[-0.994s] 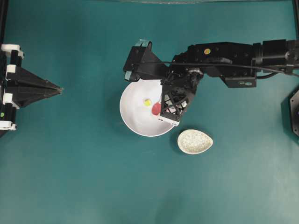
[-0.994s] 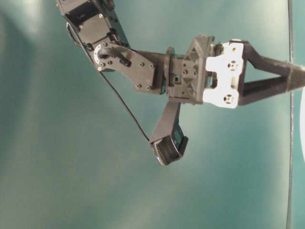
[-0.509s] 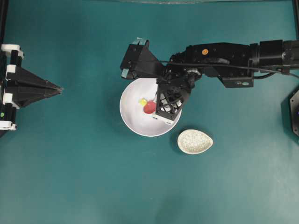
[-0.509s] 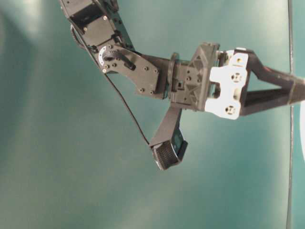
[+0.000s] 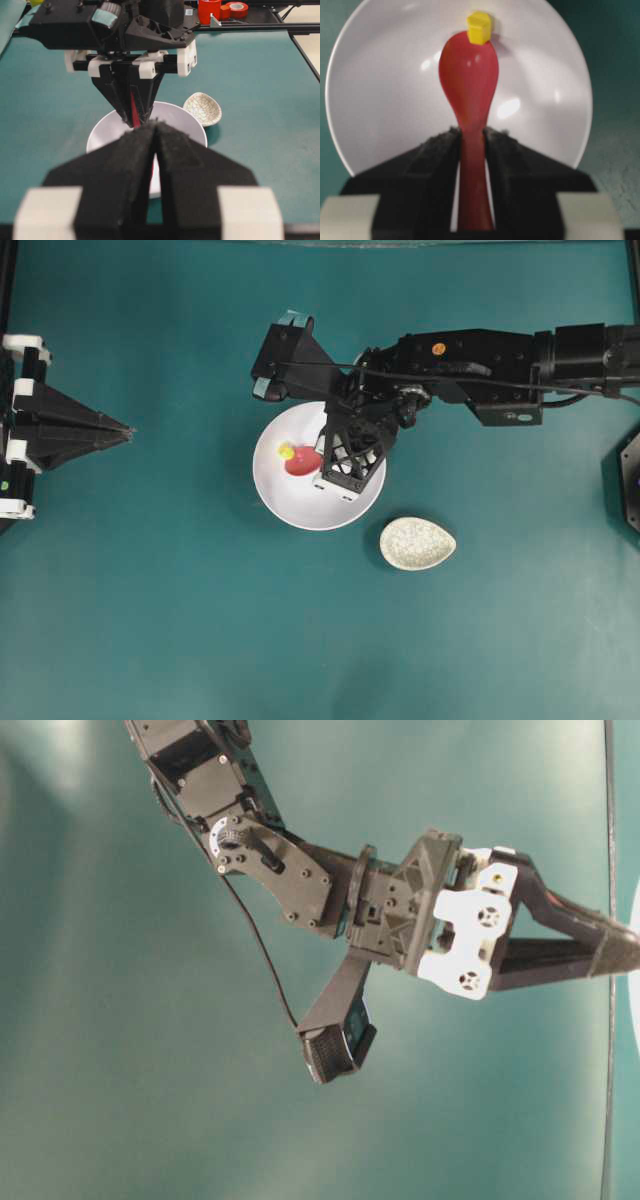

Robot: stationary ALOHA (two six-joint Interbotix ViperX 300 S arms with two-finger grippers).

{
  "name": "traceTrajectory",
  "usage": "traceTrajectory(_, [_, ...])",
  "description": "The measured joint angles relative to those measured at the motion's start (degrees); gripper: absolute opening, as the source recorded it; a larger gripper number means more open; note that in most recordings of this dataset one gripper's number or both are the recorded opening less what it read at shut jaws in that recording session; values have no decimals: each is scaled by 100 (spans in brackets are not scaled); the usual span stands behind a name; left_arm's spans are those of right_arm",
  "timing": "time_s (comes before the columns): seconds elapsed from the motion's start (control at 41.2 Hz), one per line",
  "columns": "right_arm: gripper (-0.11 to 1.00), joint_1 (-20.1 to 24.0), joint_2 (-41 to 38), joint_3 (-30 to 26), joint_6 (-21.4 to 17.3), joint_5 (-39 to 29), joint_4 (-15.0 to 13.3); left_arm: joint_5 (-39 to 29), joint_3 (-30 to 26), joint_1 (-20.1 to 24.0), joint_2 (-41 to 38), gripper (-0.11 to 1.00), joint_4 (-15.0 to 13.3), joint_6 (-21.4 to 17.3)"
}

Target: Scoop the yellow hexagonal prism block from the bowl with a spoon using the right arm.

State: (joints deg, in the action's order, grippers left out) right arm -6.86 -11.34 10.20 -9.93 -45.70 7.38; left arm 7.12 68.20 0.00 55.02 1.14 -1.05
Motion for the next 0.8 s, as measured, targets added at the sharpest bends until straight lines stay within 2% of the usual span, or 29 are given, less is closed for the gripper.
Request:
traceTrajectory(0.315, [24,9,9,-62,9,88,-53,0,0,9,0,1,9,0])
traceTrajectory(0.8, [24,0,9,-202,-26,246,-299,0,9,9,0,1,0,0])
